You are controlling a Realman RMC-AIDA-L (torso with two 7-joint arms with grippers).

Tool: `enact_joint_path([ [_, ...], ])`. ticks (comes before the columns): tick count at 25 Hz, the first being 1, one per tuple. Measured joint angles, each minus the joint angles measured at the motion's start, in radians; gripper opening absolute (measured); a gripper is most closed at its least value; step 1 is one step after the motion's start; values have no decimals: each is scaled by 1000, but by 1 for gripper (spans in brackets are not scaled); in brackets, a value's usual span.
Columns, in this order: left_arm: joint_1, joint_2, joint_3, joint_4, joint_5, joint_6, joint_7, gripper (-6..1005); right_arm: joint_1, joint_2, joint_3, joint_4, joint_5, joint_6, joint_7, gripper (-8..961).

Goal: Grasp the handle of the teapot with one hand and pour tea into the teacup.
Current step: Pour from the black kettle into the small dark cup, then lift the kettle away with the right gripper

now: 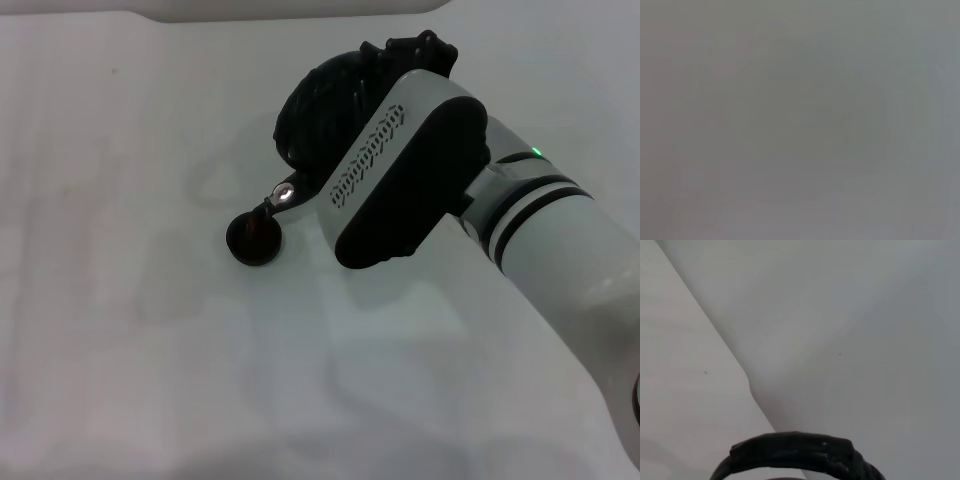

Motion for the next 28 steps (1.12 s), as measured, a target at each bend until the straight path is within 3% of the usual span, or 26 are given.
enact_joint_path([
  [28,-1,2,0,0,-2,0,0,886,-2,0,10,-3,49,3,129,109],
])
